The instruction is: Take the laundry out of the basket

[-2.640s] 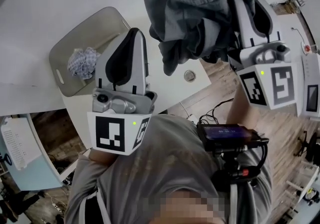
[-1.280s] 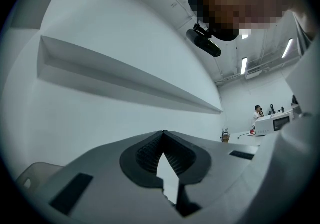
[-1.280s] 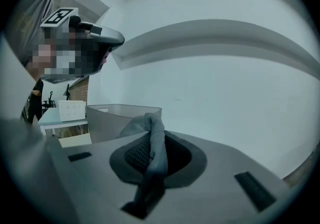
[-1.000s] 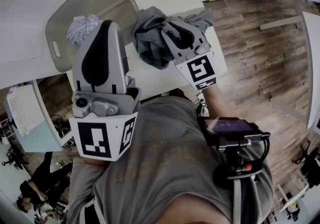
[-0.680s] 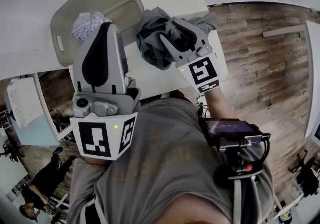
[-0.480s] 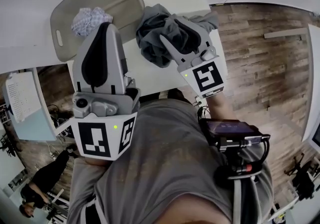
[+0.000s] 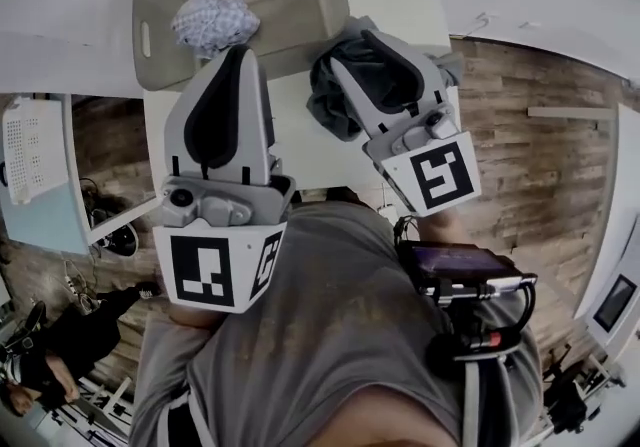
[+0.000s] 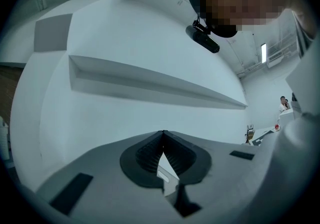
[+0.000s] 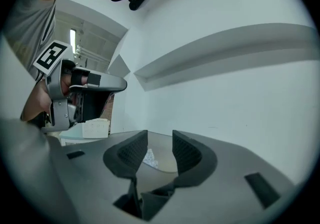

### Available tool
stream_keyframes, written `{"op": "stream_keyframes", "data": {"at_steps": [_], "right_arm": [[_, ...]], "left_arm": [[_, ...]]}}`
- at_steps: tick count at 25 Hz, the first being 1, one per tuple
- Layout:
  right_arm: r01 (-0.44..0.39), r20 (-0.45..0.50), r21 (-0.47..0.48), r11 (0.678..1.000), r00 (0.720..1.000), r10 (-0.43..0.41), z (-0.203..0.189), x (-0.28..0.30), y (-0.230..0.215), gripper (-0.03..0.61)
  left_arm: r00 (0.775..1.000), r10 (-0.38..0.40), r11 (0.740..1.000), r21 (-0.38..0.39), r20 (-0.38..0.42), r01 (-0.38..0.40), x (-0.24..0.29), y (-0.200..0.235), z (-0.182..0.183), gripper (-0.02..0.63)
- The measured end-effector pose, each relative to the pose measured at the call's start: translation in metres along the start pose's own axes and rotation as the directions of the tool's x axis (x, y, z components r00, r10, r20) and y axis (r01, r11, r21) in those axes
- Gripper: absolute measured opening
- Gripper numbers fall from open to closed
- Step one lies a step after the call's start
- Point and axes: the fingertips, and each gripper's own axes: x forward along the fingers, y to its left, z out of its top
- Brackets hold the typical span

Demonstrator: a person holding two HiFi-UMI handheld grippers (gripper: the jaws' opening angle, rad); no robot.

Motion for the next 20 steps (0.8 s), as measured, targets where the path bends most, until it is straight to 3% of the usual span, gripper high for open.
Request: {"op": "stream_keyframes", "data": {"at_steps": [4,6,12,16,20], "right_arm": [[-0.042,0.081,0.001,0.999,0.996,0.042,0.029,0.024,0.016,0.044],[-0.083,0.104,0.005,0.997,0.991,0.082,0.04,0.042,0.03,0.013],[-0.147,0.104,-0.06,0.987,0.983,0.152,0.058,0.1,0.066,0.009],[-0.179,0.096,-0.109,0.978,0.977,0.19,0.067,0.117,0.078,0.009],[-0.198,0.091,-0.144,0.97,0.973,0.212,0.073,0.132,0.086,0.009]], "left_arm": [[0.997,0.067,0.998,-0.007,0.032,-0.067,-0.012,0.037,0.011,0.008],[0.993,0.105,0.994,-0.014,0.054,-0.105,-0.019,0.061,0.015,0.008],[0.974,0.206,0.978,-0.032,0.096,-0.204,-0.039,0.131,0.02,0.008],[0.957,0.257,0.966,-0.013,0.132,-0.257,-0.05,0.152,0.028,0.008],[0.942,0.292,0.956,-0.058,0.164,-0.287,-0.059,0.172,0.03,0.008]]}}
